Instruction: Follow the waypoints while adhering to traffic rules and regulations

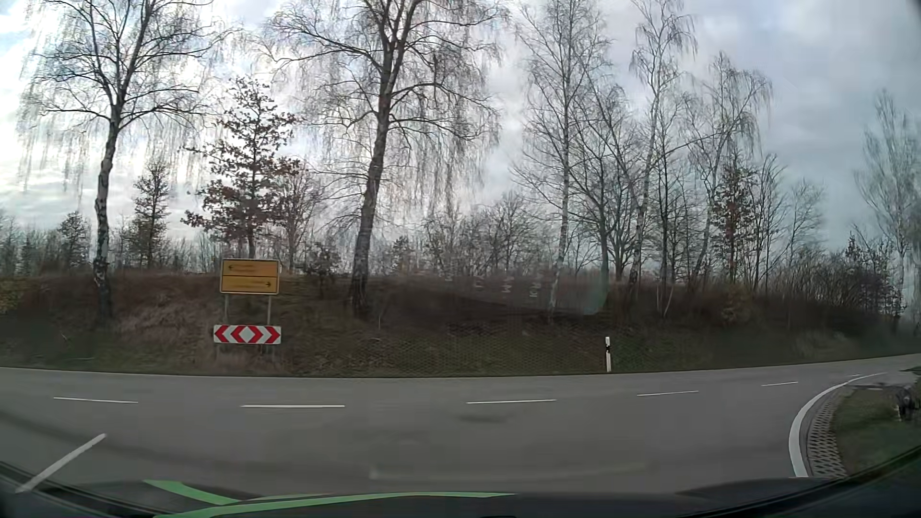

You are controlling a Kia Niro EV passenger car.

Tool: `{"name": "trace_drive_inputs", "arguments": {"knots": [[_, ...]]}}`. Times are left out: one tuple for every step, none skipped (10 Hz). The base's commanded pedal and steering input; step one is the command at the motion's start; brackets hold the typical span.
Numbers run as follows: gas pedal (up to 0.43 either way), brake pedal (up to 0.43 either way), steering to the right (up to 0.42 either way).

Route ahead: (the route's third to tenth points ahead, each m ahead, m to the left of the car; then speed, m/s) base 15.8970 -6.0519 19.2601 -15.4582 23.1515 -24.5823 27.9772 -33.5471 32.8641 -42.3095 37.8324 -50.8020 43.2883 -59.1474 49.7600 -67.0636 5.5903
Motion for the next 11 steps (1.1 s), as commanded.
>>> {"name": "trace_drive_inputs", "arguments": {"knots": [[0.000,0.000,0.253],[0.028,0.000,0.266],[0.067,0.000,0.277],[0.098,0.000,0.288],[0.110,0.000,0.300],[0.130,0.000,0.308],[0.157,0.000,0.312],[0.157,0.000,0.315],[0.177,0.000,0.315],[0.189,0.000,0.315],[0.197,0.000,0.315]]}}
